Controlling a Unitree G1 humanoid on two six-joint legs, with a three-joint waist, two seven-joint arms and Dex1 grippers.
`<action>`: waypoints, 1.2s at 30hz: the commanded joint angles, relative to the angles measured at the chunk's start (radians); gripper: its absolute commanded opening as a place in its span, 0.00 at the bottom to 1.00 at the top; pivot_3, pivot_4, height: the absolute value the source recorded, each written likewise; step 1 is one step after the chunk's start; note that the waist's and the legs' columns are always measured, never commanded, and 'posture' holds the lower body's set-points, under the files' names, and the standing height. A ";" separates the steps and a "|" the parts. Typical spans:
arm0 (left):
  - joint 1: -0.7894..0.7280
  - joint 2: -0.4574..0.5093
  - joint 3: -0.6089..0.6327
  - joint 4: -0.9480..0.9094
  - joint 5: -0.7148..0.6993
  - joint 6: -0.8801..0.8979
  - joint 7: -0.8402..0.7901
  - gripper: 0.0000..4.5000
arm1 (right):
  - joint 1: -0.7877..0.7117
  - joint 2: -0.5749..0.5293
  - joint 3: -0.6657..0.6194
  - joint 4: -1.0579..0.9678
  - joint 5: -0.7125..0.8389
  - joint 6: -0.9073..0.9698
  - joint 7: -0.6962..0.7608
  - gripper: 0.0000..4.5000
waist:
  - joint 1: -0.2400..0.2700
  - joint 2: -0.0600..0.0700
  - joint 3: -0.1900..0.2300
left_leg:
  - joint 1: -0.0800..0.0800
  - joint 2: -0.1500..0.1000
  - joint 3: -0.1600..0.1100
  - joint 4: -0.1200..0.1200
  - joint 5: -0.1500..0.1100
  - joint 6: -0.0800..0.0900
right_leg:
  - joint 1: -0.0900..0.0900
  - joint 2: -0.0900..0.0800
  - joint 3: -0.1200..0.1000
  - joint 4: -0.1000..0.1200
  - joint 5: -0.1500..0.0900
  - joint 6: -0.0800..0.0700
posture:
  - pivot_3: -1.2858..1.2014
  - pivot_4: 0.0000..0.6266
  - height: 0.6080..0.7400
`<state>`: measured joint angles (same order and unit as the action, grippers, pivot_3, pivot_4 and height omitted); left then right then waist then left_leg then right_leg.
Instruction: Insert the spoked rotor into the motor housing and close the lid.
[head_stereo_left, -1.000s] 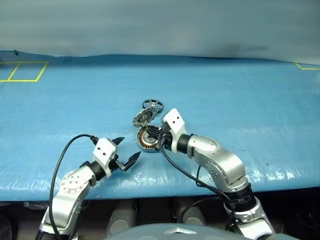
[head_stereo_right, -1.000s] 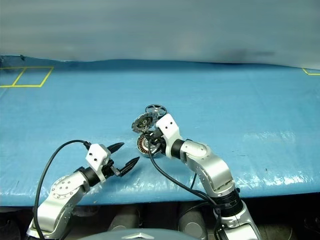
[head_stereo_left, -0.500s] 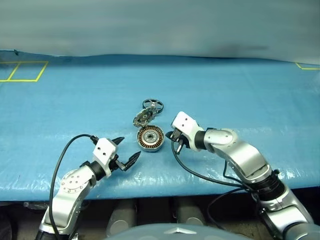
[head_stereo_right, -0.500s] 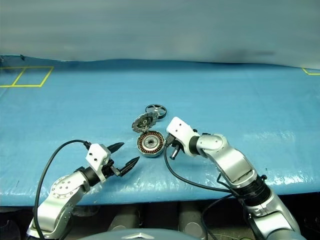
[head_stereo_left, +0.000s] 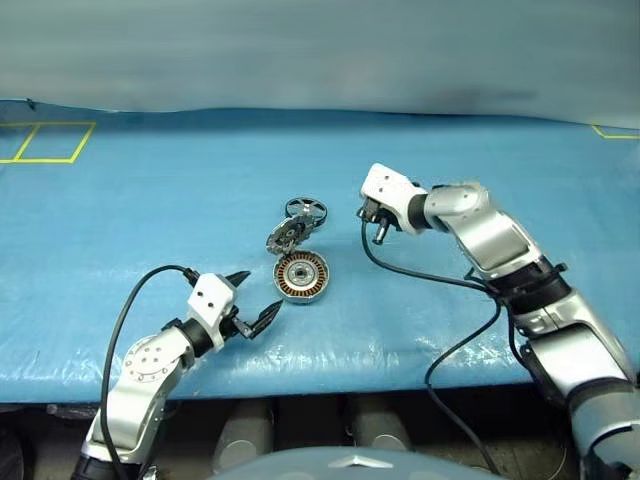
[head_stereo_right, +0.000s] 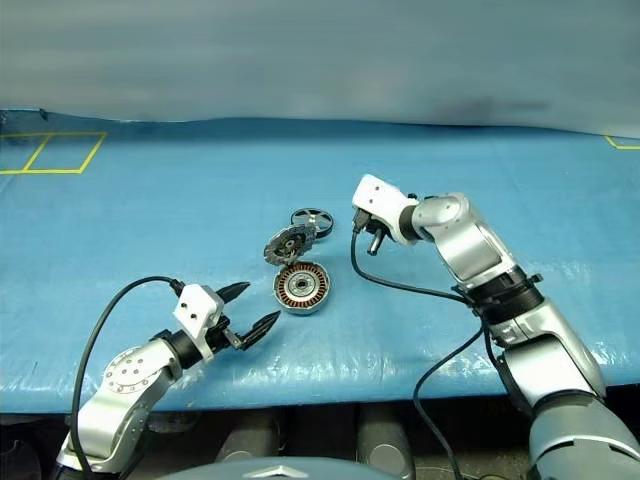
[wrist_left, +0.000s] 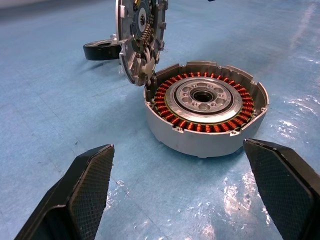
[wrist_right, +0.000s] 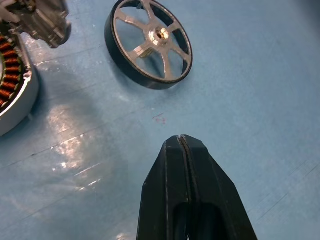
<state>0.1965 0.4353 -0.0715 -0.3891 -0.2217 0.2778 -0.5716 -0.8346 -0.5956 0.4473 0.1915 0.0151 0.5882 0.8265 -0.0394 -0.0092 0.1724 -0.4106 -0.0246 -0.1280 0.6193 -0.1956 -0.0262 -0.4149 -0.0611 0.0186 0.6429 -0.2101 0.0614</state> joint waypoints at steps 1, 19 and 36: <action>0.002 0.007 -0.002 -0.011 0.008 -0.023 -0.007 1.00 | -0.084 0.052 0.006 0.126 -0.054 -0.100 0.012 0.00 | 0.001 0.000 0.000 | 0.000 0.000 0.000 0.000 0.000 0.000 | 0.000 0.000 0.000 0.000 0.000 0.000 | 0.52 0.24 1.00; 0.039 0.001 0.005 -0.025 0.012 -0.041 -0.003 1.00 | -0.333 0.286 -0.004 0.658 -0.193 -0.385 0.051 0.00 | -0.006 0.003 0.001 | 0.001 0.000 0.000 -0.002 0.000 0.000 | -0.001 0.001 0.000 0.001 0.005 -0.001 | 0.52 0.24 1.00; 0.055 -0.016 -0.005 -0.017 0.015 -0.062 0.008 1.00 | -0.445 0.359 -0.023 0.851 -0.267 -0.476 0.070 0.40 | -0.026 0.004 0.002 | 0.003 0.000 0.000 -0.004 0.000 -0.001 | -0.001 0.001 0.001 0.002 0.005 -0.002 | 0.52 0.24 1.00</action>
<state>0.2505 0.4235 -0.0779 -0.3888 -0.2065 0.2380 -0.5670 -1.2407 -0.2461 0.4547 1.0375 -0.2621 0.1312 0.8942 -0.0657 -0.0053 0.1746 -0.4077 -0.0245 -0.1281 0.6152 -0.1951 -0.0269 -0.4158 -0.0602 0.0193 0.6450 -0.2047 0.0597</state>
